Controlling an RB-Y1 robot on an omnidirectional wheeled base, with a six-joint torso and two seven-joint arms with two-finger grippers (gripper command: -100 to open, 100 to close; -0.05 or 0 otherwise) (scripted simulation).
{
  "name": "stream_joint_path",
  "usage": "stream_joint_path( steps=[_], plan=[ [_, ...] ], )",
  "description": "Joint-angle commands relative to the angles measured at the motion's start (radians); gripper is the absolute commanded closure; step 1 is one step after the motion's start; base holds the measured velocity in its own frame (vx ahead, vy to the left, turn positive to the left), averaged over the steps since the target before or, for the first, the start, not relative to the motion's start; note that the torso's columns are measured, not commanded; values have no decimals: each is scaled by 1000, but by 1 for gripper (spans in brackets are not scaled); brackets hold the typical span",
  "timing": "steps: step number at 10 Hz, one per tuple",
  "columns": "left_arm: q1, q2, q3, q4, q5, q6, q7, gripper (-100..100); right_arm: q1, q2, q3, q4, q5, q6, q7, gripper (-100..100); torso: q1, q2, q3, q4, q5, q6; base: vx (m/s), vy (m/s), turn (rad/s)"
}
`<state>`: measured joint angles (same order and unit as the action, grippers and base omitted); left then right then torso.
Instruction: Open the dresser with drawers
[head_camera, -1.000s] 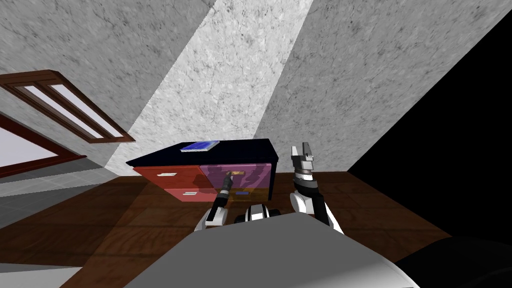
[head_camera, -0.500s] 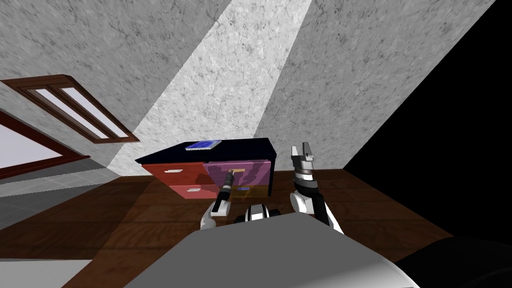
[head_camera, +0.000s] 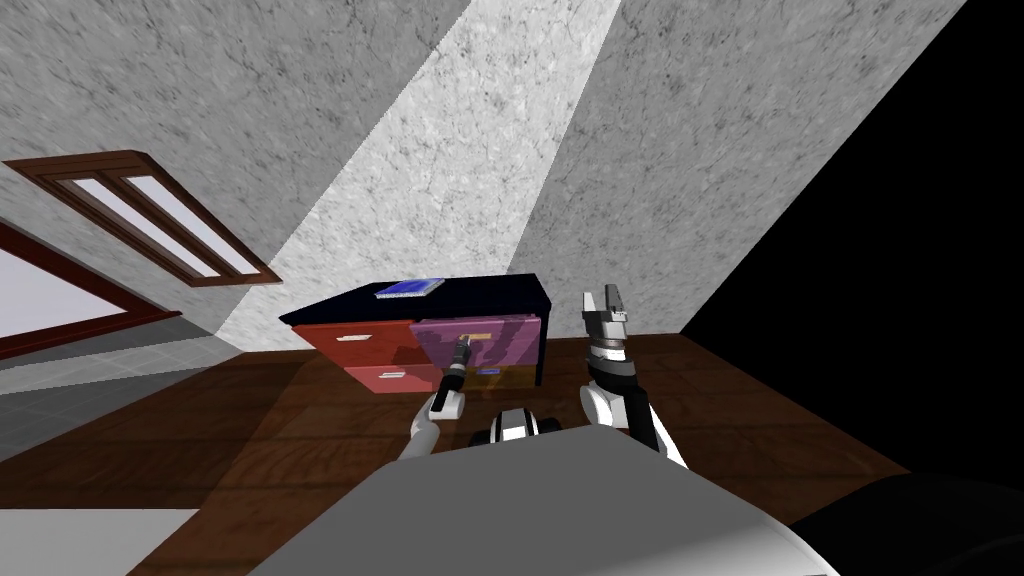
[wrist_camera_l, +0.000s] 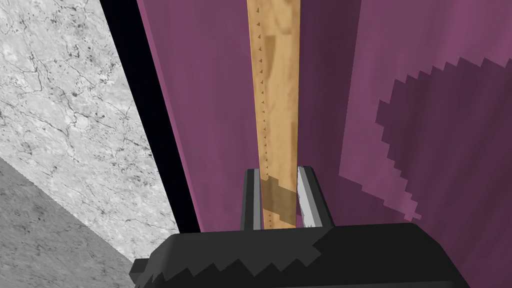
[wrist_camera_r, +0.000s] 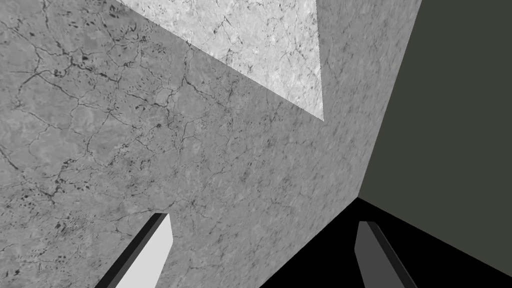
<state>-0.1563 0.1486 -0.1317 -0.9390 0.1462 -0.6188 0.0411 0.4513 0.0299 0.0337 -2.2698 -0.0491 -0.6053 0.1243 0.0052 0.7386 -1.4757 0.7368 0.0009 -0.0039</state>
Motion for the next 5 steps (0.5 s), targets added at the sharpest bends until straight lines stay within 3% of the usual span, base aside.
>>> stream_joint_path(
  steps=[1,2,3,5],
  plan=[
    [-72,-20,25,87,-4,-17,-10,100,0,0,0,0,0,0,0,0,0,-2,0,-2,0,-1,-112,32,-3],
    [-74,-20,25,117,-4,-17,-10,100,0,0,0,0,0,0,0,0,-1,-2,-1,0,0,1,-111,36,-19],
    [-118,-35,39,141,-6,-30,-15,100,0,0,0,0,0,0,0,0,-1,-2,-1,-1,0,-1,-131,48,-14],
    [-126,-35,39,182,-6,-30,-15,100,0,0,0,0,0,0,0,0,-2,-1,-1,1,-1,0,-77,19,-6]
  ],
)
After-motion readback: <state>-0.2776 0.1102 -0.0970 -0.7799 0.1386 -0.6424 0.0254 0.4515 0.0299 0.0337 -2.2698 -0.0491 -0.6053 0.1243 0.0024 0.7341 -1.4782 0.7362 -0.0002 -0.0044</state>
